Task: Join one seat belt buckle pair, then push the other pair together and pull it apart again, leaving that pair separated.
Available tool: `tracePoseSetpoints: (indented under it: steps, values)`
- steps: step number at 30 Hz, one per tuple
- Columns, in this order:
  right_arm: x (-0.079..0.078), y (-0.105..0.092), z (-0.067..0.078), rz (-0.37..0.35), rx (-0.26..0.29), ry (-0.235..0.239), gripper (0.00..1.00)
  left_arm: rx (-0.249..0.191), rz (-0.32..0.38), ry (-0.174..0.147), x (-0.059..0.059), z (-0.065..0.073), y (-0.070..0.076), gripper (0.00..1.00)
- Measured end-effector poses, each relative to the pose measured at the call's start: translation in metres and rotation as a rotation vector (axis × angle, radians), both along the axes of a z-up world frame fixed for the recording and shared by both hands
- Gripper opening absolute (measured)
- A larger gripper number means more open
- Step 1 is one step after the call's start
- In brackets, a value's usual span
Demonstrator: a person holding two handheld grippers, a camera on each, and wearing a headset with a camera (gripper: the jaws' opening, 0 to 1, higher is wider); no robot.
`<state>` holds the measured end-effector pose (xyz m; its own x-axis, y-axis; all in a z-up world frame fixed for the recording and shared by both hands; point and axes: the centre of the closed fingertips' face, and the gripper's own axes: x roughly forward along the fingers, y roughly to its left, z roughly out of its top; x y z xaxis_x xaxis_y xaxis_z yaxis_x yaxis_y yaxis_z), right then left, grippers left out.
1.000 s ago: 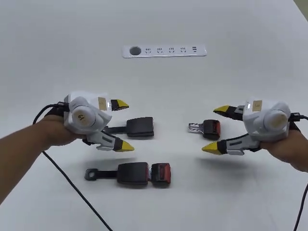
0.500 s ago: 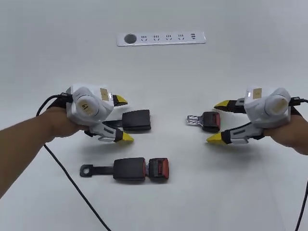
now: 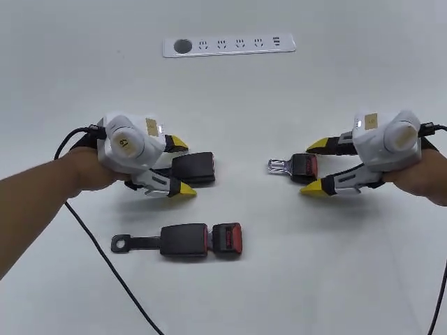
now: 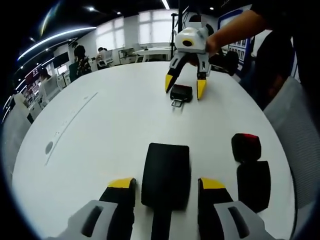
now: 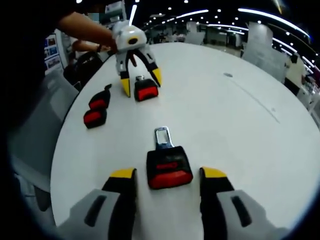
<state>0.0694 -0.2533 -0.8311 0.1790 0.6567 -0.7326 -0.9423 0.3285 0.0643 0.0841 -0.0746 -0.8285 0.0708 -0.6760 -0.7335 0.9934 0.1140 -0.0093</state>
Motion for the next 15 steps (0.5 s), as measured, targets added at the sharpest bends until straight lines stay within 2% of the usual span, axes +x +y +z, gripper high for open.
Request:
tracePoseSetpoints:
  steps: [2,4,9,11,15]
  values:
    - [-0.0013,0.0041,0.0008,0.05,0.006,-0.021,0.48,-0.008,0.006,0.002,0.0017,0.0005,-0.0021,0.5]
    - [-0.004,0.0042,0.0006,0.05,0.0,-0.009,0.44,-0.007,0.001,0.002,0.0023,0.0008,-0.0026,0.49]
    - [-0.0015,0.0022,-0.0009,0.069,-0.026,-0.041,0.37,-0.007,-0.031,0.001,0.0013,0.0015,-0.0039,0.44]
    - [-0.002,0.002,-0.0014,0.084,-0.029,-0.053,0.37,0.0,-0.031,-0.002,0.0034,-0.0008,-0.0031,0.4]
    - [-0.0025,-0.0001,-0.0013,0.091,-0.021,-0.055,0.36,-0.002,-0.044,-0.002,0.0027,-0.0042,-0.0045,0.38]
